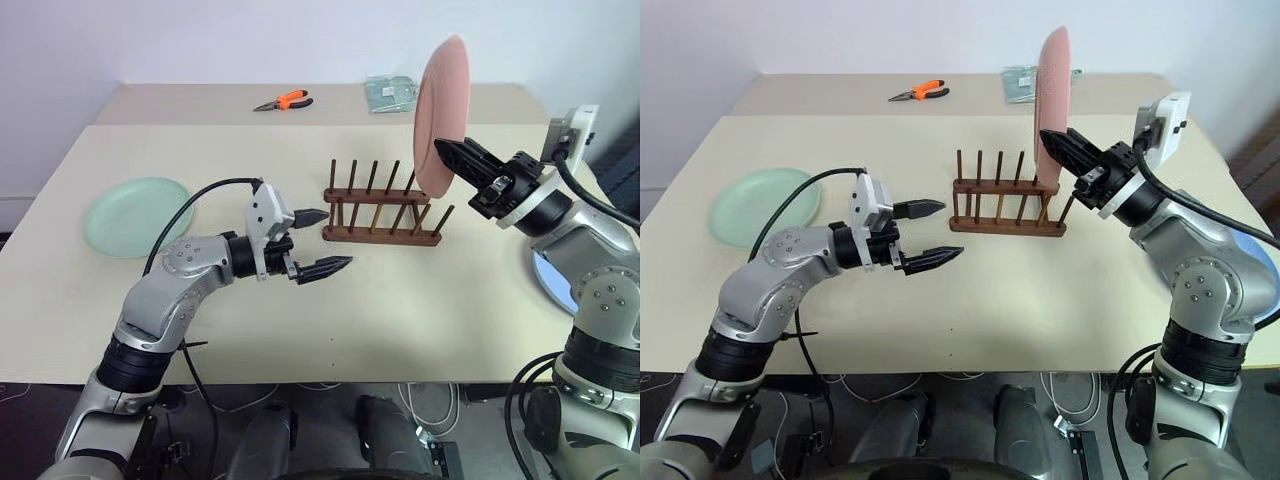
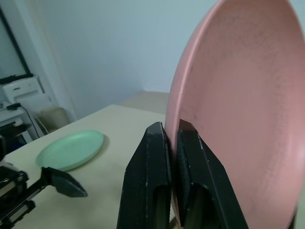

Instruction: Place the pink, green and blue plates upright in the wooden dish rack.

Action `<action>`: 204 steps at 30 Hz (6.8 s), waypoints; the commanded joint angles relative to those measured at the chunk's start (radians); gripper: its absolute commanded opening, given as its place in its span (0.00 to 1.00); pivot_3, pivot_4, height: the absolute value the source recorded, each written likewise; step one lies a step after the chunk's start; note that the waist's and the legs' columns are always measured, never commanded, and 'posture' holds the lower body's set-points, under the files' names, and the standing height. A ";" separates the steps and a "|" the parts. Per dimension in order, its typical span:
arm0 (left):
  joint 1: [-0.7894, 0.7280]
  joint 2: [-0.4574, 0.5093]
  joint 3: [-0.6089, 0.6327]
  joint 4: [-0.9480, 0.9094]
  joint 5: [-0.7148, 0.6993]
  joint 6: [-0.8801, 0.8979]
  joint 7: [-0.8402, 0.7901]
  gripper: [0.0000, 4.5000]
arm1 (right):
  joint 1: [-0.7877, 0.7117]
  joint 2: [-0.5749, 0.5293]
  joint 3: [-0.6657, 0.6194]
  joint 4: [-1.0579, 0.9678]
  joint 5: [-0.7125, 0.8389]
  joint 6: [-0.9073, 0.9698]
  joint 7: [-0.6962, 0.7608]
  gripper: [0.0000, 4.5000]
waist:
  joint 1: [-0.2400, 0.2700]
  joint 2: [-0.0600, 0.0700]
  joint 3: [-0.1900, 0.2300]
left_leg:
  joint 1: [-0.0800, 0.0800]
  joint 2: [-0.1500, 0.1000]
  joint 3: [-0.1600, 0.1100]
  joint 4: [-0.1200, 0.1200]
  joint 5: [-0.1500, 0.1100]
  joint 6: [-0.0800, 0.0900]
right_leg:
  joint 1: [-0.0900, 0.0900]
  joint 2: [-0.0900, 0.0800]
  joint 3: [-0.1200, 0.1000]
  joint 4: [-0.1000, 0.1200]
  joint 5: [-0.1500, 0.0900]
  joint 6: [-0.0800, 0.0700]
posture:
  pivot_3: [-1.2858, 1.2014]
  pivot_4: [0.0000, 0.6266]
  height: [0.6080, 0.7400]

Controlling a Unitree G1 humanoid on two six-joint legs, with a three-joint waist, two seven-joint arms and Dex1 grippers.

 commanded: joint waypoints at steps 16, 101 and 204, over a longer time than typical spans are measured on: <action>0.002 -0.021 -0.015 -0.051 0.021 0.042 0.008 1.00 | -0.040 -0.053 -0.019 0.182 -0.058 -0.137 -0.046 0.56 | 0.001 0.001 0.000 | 0.000 0.000 0.000 0.000 0.000 0.000 | 0.000 0.000 0.000 0.000 0.001 0.003 | 0.52 0.24 1.00; -0.093 -0.097 0.299 0.064 0.121 -0.113 0.559 0.91 | -0.080 0.285 0.336 -0.131 -0.515 -0.320 -0.104 0.00 | 0.005 -0.008 0.001 | 0.001 0.000 -0.002 -0.002 0.002 -0.003 | -0.001 0.003 0.000 0.002 0.003 0.002 | 0.52 0.24 1.00; 0.161 0.034 0.213 0.171 0.222 -0.287 0.114 0.92 | -0.283 0.510 0.206 -0.021 0.470 -0.146 -0.873 0.01 | -0.002 0.007 0.003 | 0.000 0.000 -0.003 -0.002 -0.001 0.001 | -0.003 0.001 -0.001 0.002 0.002 0.000 | 0.52 0.24 1.00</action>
